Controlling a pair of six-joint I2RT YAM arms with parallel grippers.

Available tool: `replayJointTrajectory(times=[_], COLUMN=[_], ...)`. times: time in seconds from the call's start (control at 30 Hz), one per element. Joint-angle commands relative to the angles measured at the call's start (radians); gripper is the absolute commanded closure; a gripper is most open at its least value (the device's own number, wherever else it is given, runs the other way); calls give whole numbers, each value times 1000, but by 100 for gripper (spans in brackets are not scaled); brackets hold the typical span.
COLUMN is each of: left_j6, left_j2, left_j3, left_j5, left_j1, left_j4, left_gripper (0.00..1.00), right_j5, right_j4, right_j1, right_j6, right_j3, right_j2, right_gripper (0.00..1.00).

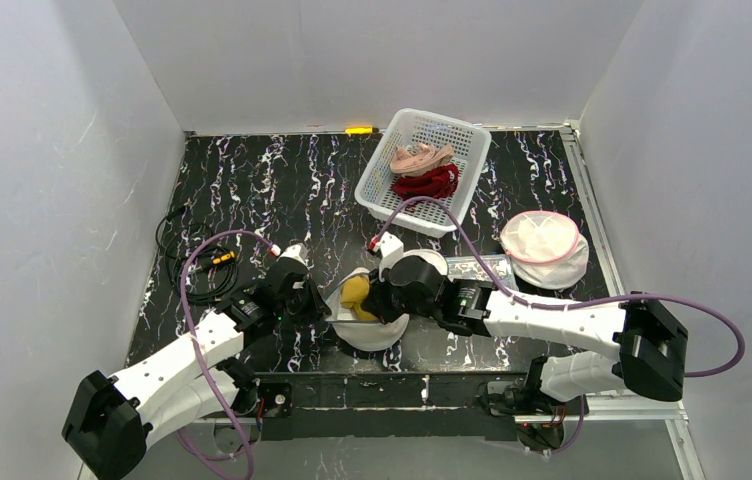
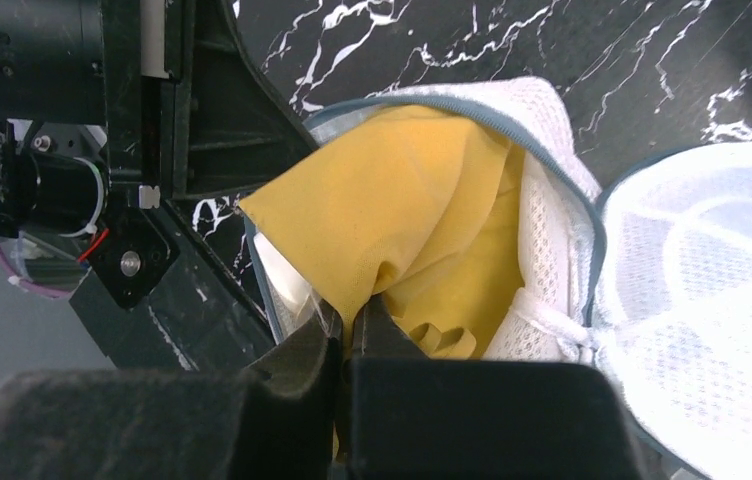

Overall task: Unzip the laundry bag and remove the bra
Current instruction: Pick up the bra from the laundry bag.

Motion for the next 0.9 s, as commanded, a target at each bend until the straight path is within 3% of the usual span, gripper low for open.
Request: replayJointTrajectory(times=[0.0, 0.27, 0.57, 0.7, 0.87], left_j6=[2, 3, 4, 3, 4], left_j2=[12, 27, 19, 11, 4], left_j3=[7, 32, 48, 53, 68], left_j5=[-11, -16, -20, -28, -45], left_j1=[4, 3, 4, 4, 3], left_j4=[-22, -34, -54, -71, -97], left_gripper=[100, 100, 100, 100, 100], right_j5=[-90, -286, -395, -385, -285], right_j4=[137, 190, 234, 185, 5], right_j1=[-7, -48, -136, -161, -175], right_j6=[44, 45, 106, 76, -46], right_j3=[-34, 30, 68, 132, 278], right_j2=[-37, -91, -146, -165, -173], right_gripper=[99, 99, 99, 99, 99])
